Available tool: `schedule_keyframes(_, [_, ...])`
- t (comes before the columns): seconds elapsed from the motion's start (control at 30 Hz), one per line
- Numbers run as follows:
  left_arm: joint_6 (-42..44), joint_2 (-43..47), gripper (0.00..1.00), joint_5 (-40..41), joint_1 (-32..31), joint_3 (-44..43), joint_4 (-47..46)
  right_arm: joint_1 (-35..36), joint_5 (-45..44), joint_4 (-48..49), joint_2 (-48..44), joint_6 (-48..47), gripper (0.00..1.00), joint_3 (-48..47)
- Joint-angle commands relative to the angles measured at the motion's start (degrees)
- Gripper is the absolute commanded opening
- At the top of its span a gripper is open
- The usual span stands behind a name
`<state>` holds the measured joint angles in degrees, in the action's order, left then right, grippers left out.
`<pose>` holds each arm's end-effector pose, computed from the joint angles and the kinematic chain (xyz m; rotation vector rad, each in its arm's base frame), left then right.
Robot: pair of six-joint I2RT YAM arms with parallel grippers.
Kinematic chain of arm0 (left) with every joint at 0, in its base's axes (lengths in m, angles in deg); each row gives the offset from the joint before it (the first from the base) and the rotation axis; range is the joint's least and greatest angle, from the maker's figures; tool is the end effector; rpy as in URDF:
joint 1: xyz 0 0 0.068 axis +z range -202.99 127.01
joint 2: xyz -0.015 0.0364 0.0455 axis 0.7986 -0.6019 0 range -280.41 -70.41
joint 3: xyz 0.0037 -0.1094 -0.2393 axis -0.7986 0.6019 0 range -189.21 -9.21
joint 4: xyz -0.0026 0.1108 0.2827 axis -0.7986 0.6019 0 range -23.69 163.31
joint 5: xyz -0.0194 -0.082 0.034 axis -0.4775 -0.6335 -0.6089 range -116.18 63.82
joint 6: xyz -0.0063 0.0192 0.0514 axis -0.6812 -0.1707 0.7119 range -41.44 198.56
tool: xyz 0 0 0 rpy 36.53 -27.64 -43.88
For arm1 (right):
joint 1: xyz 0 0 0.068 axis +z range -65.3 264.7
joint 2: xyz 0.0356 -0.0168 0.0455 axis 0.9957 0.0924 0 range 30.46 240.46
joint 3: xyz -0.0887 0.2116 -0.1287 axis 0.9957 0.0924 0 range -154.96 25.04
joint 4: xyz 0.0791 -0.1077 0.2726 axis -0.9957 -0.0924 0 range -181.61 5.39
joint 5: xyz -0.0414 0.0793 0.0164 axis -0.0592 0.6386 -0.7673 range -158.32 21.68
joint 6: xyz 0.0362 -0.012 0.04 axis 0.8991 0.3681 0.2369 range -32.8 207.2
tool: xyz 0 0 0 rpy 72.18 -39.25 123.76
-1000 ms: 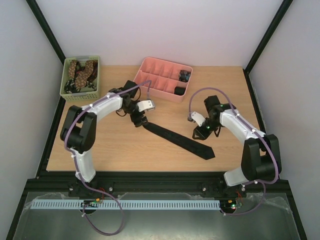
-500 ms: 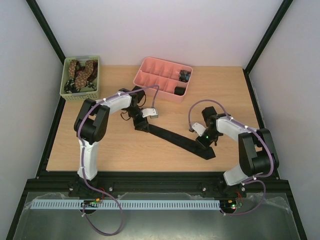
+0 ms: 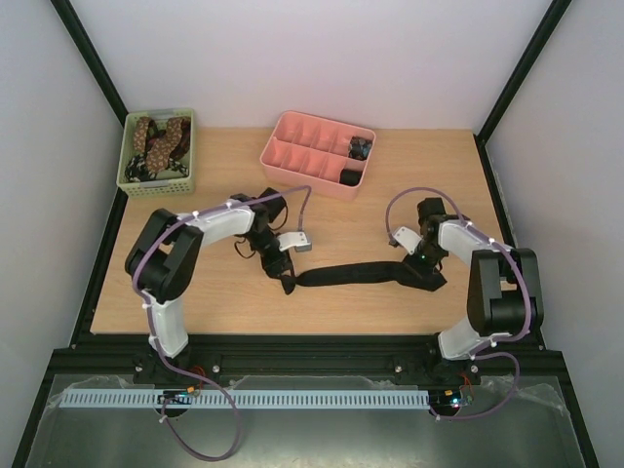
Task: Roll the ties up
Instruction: Rotate the tie at the center of the board.
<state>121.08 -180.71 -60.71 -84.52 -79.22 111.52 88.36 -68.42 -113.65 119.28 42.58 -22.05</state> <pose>0.3095 -0.2149 0.1056 1.7612 2.2770 -0.8797 0.3070 0.0196 0.1140 -1.1542 2.5761 -0.1696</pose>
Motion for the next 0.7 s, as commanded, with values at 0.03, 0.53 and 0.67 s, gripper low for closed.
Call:
schedule_keyframes(0.03, [-5.39, 9.15, 0.71, 3.88, 2.90, 1.53, -11.24, -0.58, 0.07, -7.19, -1.61, -3.43, 0.32, -4.15])
schedule_keyframes(0.53, [4.91, 33.62, 0.89, 4.91, 0.20, 23.75, -24.78, -0.50, 26.90, -10.51, -9.18, 15.66, 1.00, -23.40])
schedule_keyframes(0.67, [4.53, 37.33, 0.99, 5.95, 0.15, 26.45, -27.84, -0.50, 35.37, 0.46, -8.79, 38.34, 0.99, -23.30])
